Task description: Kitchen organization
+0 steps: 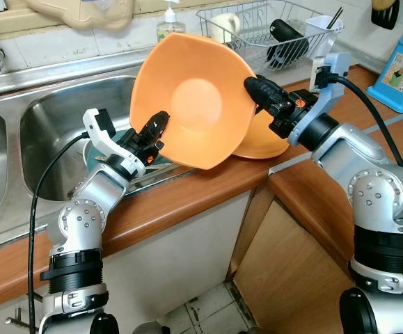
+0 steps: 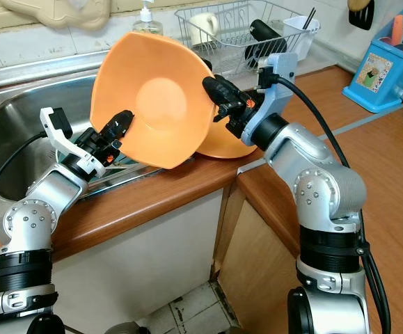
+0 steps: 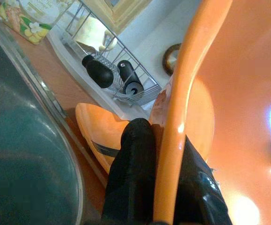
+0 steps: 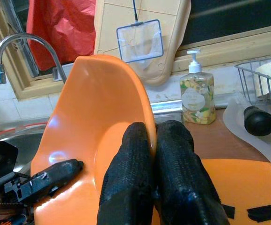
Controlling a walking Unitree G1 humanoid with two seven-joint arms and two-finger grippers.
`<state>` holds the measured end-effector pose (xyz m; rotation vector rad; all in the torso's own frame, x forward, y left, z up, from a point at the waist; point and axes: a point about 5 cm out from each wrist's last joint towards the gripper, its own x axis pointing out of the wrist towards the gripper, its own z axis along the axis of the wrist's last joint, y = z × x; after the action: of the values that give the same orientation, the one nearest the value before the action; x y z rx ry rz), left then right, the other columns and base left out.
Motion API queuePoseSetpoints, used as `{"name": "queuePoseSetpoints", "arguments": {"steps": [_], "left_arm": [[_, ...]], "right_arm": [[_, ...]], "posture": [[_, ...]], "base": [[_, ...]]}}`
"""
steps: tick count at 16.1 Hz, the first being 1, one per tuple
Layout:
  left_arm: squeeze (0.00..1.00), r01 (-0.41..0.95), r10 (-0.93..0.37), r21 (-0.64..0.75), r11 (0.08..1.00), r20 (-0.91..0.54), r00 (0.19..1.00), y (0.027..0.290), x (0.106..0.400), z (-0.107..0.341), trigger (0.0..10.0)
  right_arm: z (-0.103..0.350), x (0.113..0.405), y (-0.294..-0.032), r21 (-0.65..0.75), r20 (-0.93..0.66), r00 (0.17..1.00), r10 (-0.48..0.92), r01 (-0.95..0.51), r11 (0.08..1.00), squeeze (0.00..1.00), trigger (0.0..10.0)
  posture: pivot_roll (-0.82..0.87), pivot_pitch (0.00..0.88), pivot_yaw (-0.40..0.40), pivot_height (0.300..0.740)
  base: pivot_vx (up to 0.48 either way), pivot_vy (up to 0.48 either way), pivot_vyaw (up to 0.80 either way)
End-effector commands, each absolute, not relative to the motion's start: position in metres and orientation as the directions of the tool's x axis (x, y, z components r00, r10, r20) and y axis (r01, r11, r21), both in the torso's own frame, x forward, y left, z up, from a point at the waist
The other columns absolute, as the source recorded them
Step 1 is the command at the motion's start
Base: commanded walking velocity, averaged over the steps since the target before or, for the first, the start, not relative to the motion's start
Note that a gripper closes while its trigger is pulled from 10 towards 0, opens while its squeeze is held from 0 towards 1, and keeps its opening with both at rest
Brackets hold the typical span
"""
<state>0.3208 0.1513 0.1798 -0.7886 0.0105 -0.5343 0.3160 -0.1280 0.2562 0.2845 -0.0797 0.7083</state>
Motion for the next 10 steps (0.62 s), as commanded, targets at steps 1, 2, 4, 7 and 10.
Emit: {"name": "queuePoseSetpoints", "arguments": {"steps": [1,2,4,7,10], "left_arm": [[0.00,0.425,-0.451,-0.656,0.624,0.142,0.881,0.1508,0.3229,0.1776,0.0],[0.00,0.424,-0.448,-0.654,0.627,0.142,0.883,0.1511,0.3233,0.1778,0.0],[0.00,0.424,-0.442,-0.651,0.629,0.149,0.885,0.1517,0.3241,0.1792,0.0],[0.00,0.428,-0.434,-0.649,0.629,0.163,0.886,0.1524,0.3248,0.1815,0.0],[0.00,0.424,-0.422,-0.645,0.636,0.169,0.891,0.1531,0.3258,0.1822,0.0]], "right_arm": [[0.2675,0.3093,-0.1193,0.174,0.225,0.707,0.671,-0.707,0.686,0.00,0.0],[0.2676,0.3094,-0.1189,0.168,0.224,0.706,0.672,-0.707,0.687,0.00,0.0],[0.2667,0.3093,-0.1189,0.162,0.221,0.708,0.671,-0.705,0.690,0.00,0.0],[0.2652,0.3095,-0.1193,0.158,0.215,0.713,0.667,-0.700,0.697,0.00,3.2],[0.2629,0.3115,-0.1198,0.142,0.199,0.730,0.654,-0.682,0.718,0.00,10.0]], "posture": [[-0.10,0.000,0.031,0.740],[-0.10,0.000,0.031,0.740],[-0.10,0.000,0.030,0.740],[-0.10,0.000,0.031,0.740],[-0.10,0.000,0.031,0.740]], "base": [[0.000,0.000,0.00],[0.000,0.000,0.00],[0.000,0.000,0.00],[0.000,0.000,0.00],[0.000,0.000,0.00]]}}
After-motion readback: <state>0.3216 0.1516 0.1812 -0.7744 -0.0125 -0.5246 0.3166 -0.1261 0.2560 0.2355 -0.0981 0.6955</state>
